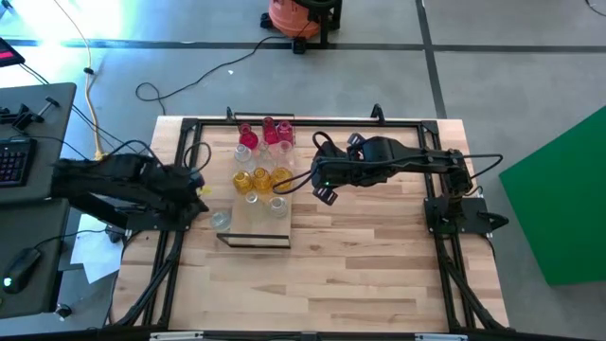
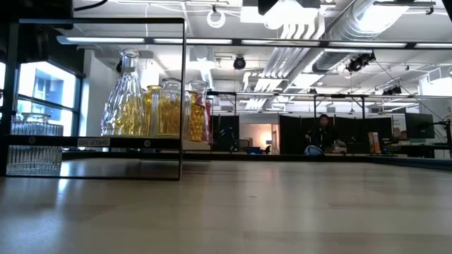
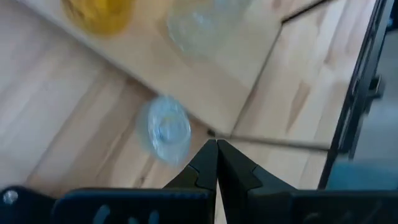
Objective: Sort vases onto shelf
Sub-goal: Put the transparent vase on the shelf aligned with the other transparent vase
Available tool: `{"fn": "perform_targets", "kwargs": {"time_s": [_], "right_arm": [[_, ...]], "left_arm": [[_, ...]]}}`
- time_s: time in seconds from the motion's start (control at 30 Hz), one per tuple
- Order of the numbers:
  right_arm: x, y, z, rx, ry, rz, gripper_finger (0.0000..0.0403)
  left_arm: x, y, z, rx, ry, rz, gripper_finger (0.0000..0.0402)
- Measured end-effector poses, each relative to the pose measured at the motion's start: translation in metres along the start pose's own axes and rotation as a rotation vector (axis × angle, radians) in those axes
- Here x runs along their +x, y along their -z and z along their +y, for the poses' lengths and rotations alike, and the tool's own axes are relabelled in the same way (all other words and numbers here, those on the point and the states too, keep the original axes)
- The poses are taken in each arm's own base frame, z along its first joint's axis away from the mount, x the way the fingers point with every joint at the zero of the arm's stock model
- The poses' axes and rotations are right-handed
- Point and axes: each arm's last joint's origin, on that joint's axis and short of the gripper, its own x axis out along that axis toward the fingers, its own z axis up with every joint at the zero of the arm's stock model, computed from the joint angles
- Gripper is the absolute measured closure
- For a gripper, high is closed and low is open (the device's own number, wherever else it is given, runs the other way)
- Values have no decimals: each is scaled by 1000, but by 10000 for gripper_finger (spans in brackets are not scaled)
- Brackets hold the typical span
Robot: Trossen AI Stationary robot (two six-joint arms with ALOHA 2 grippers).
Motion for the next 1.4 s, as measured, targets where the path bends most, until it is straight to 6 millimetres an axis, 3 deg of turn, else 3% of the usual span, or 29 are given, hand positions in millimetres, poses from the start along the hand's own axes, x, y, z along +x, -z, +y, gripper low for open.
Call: {"fn": "perform_targets", "kwargs": {"time_s": [0.13,0.23,0.43,0.6,0.7,0.87,1.13,1.4], "right_arm": [[0,0,0,-4,0,0,403],[0,0,0,-5,0,0,403],[0,0,0,0,0,0,403],[0,0,0,7,1,0,403],[0,0,0,7,1,0,403],[0,0,0,1,-7,5,403],[0,0,0,1,-10,7,403],[0,0,1,-7,-30,19,403]], "left_arm": [[-8,15,3,23,1,85,402],[-22,30,16,-2,-38,121,402],[-40,42,37,-117,28,-81,402],[-19,33,27,-98,90,-194,402],[6,32,23,-57,40,-120,401],[28,28,18,-1,-61,-48,402],[46,23,8,51,-80,44,396],[53,21,2,262,-56,97,333]]}}
